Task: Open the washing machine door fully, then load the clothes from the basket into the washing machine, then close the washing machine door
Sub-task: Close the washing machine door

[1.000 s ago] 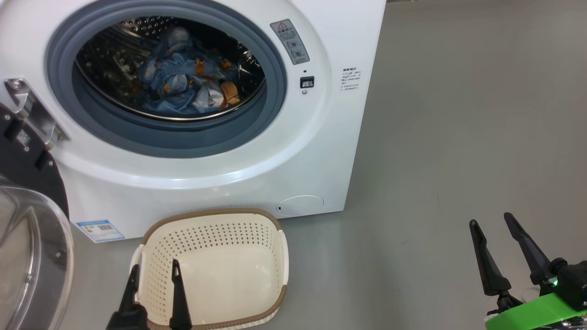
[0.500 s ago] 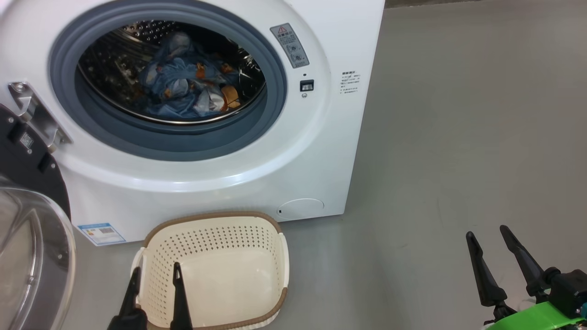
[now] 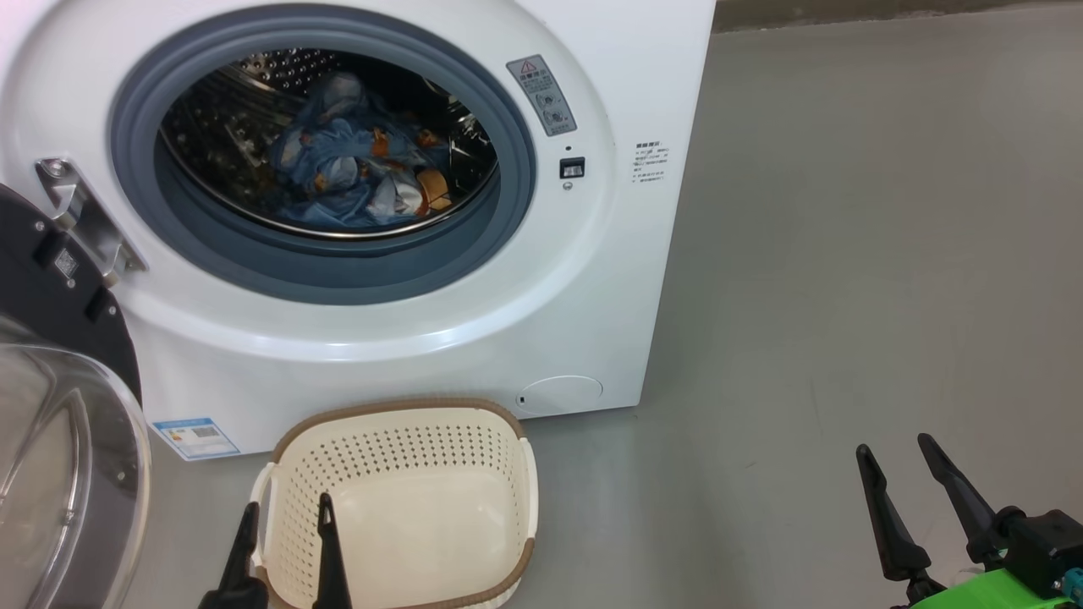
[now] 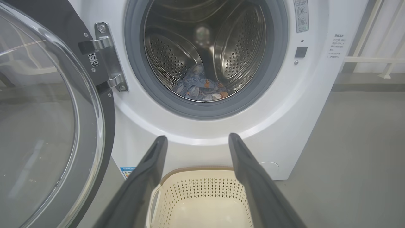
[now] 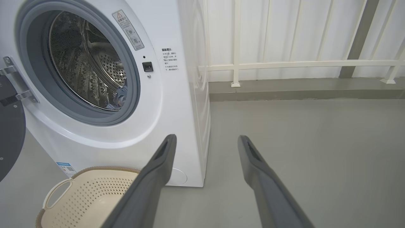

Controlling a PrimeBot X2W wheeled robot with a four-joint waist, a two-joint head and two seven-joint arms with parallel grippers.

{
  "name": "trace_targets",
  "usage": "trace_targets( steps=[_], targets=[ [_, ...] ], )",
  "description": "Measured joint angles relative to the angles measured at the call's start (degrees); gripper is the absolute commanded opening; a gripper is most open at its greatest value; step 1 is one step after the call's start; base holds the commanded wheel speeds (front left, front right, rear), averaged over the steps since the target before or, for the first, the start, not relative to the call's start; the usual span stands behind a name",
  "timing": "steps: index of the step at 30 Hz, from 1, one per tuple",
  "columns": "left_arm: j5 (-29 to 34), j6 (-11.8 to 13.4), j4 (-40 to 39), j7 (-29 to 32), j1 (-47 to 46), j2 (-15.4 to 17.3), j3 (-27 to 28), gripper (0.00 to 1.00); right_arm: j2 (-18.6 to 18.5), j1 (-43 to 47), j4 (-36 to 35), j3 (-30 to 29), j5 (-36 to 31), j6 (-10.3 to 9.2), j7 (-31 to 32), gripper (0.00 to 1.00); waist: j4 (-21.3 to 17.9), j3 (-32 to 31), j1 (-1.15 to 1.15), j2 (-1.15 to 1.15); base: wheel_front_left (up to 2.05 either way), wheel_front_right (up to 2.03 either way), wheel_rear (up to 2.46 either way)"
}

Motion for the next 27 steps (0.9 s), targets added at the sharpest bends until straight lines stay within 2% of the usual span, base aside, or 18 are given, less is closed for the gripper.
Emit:
trace_targets(
  steps=[27],
  targets=[
    [-0.58,-0.46,0.34,0.00,-0.30,0.01,0.58,1.00,0.43,-0.04,0.57,-0.43,-0.47,0.00,0.00,1.00,-0.01,0.59,0.00,0.00,0.00,0.00,0.00]
  ],
)
